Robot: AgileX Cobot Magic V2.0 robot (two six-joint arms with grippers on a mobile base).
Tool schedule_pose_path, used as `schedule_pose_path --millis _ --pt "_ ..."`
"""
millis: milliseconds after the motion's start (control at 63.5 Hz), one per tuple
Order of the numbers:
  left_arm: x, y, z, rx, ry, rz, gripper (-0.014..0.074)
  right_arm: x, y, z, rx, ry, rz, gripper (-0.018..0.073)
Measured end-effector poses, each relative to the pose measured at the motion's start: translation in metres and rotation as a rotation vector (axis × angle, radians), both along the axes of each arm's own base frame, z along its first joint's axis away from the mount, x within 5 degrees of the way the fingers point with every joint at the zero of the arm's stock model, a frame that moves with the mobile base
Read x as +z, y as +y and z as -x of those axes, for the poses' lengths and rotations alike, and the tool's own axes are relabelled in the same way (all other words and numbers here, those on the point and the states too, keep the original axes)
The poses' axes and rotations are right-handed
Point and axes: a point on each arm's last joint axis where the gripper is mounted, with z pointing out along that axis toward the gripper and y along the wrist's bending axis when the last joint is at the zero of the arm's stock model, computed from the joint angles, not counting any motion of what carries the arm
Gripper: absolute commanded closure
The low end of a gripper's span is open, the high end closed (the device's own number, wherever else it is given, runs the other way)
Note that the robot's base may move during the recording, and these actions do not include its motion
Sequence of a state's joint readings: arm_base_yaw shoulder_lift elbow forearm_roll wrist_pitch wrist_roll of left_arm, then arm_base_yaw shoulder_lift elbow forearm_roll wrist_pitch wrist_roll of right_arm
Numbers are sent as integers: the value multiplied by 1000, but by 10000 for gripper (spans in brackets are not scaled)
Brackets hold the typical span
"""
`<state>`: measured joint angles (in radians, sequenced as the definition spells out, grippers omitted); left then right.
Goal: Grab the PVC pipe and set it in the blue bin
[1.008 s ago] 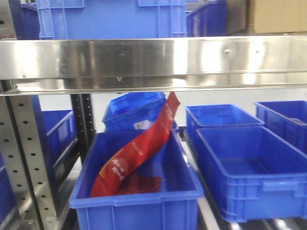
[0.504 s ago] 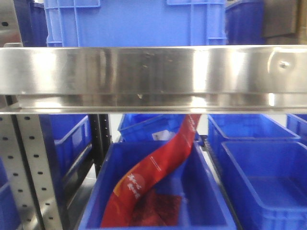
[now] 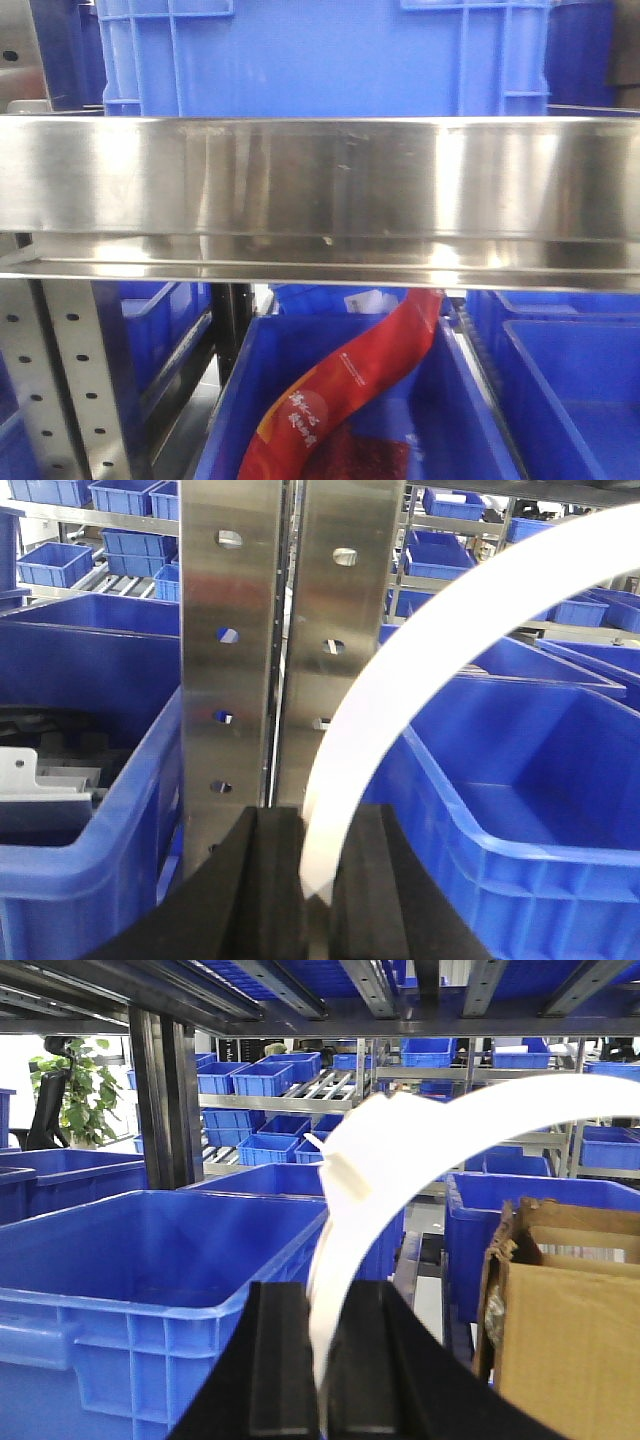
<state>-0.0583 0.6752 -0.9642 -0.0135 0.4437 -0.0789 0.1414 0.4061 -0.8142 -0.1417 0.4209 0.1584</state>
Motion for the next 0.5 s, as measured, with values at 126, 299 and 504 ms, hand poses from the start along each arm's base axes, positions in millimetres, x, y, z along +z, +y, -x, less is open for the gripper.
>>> schedule_pose_path --millis 126,299,504 --pt "0 0 0 0 0 0 707 0 0 0 0 0 2 727" --pt "0 0 0 0 0 0 707 0 0 0 0 0 2 727" --pt "0 0 0 0 0 0 707 0 0 0 0 0 2 727"
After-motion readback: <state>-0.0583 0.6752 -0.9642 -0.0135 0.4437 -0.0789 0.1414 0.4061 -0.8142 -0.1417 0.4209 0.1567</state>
